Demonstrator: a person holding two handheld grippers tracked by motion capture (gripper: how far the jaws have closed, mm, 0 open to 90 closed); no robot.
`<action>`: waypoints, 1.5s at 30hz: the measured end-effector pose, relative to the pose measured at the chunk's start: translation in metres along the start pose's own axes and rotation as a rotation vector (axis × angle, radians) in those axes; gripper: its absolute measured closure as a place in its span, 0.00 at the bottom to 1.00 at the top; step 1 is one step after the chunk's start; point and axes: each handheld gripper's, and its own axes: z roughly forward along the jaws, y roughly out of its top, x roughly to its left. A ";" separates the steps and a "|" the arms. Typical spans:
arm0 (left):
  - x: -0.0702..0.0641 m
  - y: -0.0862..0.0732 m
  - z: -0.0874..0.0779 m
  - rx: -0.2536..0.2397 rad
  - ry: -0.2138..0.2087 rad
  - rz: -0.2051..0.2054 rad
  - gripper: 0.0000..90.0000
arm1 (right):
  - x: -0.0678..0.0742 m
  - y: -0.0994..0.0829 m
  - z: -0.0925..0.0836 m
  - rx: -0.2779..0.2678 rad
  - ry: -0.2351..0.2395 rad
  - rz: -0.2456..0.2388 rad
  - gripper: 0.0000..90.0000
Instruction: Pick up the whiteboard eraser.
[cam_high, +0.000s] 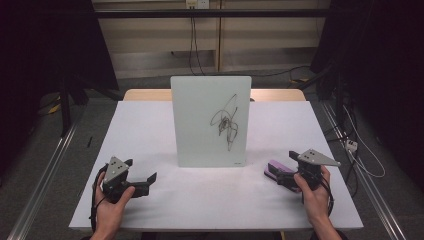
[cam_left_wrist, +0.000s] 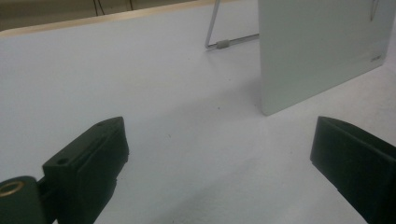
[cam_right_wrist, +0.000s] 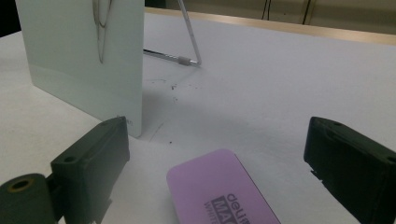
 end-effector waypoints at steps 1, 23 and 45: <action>0.000 0.000 0.000 -0.003 0.000 0.003 0.05 | 0.001 0.001 0.000 -0.003 -0.001 -0.004 0.07; 0.003 0.000 0.005 0.015 0.011 -0.034 0.05 | 0.001 0.007 -0.003 0.001 0.024 -0.017 0.09; 0.005 0.004 0.008 0.000 -0.008 -0.029 0.05 | -0.006 0.024 -0.011 0.178 0.100 -0.104 0.08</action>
